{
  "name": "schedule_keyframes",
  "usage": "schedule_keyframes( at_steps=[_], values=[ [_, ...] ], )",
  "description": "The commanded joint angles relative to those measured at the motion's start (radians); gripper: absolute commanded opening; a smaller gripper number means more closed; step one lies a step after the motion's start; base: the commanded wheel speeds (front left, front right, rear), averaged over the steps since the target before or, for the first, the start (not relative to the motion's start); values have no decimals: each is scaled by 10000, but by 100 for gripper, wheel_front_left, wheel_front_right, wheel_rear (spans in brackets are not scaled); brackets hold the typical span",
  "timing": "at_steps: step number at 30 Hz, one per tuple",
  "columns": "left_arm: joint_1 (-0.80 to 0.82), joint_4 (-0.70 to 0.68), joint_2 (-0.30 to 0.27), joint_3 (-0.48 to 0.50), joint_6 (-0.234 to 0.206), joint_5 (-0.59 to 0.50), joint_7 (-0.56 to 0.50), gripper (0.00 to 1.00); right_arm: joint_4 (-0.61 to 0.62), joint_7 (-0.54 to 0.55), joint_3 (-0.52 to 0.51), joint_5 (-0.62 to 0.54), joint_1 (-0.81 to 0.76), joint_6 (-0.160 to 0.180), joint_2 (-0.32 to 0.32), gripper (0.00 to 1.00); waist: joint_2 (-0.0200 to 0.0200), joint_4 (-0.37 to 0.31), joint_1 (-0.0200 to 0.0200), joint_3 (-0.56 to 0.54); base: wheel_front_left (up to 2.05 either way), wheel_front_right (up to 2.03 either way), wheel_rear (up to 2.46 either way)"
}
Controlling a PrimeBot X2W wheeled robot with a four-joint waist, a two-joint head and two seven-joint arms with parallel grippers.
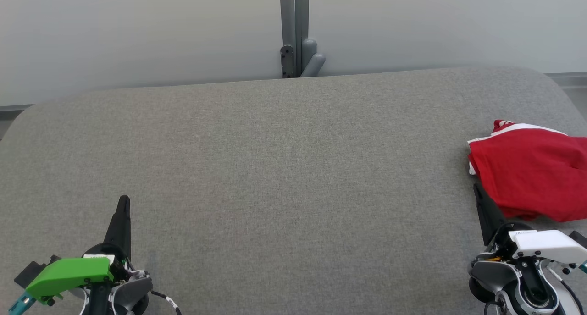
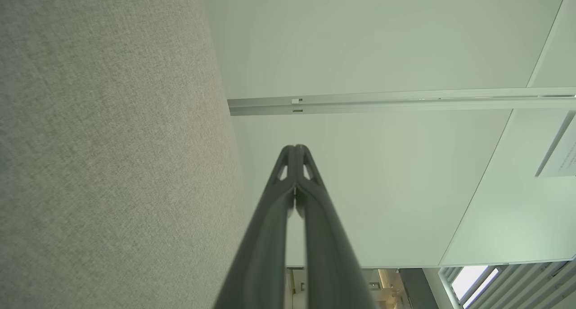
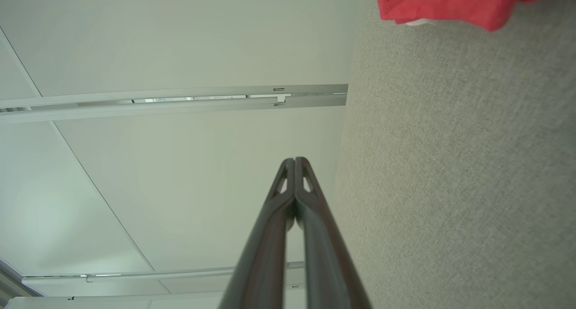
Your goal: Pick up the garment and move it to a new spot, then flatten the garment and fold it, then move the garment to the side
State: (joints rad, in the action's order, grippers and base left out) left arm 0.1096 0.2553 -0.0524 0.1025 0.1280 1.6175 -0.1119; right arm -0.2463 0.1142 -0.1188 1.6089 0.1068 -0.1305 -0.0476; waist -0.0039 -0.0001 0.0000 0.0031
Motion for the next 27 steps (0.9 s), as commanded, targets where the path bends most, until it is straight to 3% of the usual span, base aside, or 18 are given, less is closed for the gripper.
schedule_keyframes(
  at_steps=[1,27],
  values=[
    [145,-48,-45,56,53,-8,-2,0,42,28,1,67,39,-4,-49,0,39,0,0,0,0,0,0],
    [146,-48,-23,78,47,-39,-26,0,42,27,2,68,39,-4,-50,0,39,0,0,0,0,0,0]
  ],
)
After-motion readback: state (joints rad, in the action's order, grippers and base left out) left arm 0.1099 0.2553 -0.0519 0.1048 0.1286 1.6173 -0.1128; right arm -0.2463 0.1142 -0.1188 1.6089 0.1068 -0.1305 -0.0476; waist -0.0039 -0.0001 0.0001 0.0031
